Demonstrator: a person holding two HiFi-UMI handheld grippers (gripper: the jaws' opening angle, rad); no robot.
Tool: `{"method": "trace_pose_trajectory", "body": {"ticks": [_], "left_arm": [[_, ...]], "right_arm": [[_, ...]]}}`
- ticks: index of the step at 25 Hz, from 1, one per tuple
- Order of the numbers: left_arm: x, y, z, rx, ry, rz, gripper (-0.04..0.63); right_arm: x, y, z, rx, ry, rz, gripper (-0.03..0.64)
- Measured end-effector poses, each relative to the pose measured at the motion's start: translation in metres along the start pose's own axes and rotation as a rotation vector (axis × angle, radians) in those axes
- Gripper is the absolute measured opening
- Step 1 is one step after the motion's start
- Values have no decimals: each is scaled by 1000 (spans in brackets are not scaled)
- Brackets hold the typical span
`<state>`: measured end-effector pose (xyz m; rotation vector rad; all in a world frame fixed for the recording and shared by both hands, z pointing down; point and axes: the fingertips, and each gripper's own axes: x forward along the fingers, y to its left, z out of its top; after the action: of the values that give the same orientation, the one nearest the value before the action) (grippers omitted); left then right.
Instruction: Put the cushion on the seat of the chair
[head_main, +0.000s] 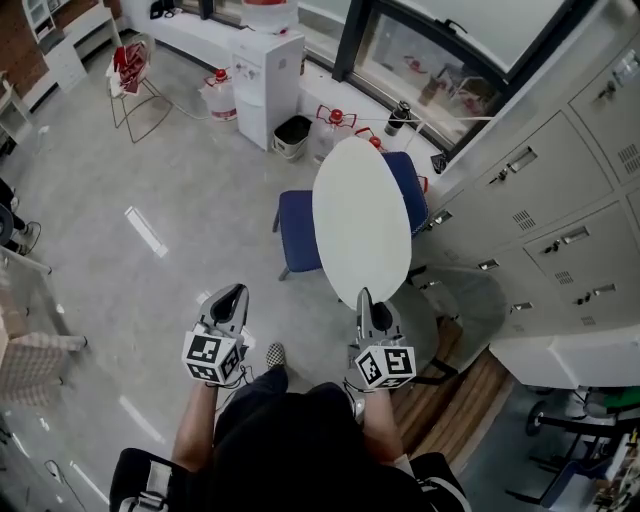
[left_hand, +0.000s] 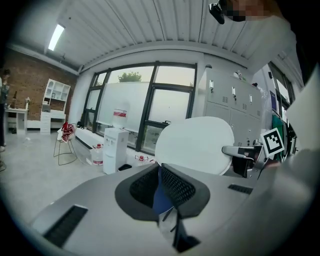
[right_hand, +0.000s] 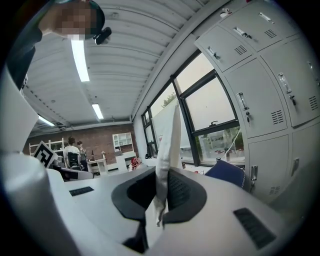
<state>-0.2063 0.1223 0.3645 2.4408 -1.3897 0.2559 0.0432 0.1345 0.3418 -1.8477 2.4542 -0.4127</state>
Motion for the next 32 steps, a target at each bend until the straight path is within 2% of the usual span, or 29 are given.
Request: {"method": "trace_pose_trajectory", "body": {"ticks": [5,13,20,32], "left_arm": [[29,31,-2,4,32,-34,32],[71,63,-11,-17,71,-17,32],[131,79,-38,-22,104,37,32],[233,102,-91,-89,182,93,32]], "right_arm": [[35,3,-9,16,23,-35,44],[86,-19,-33,43,80,-57,44],[145,-65,-71,57,146,-24,44],[249,-127,-150,88,275,37,44]]}}
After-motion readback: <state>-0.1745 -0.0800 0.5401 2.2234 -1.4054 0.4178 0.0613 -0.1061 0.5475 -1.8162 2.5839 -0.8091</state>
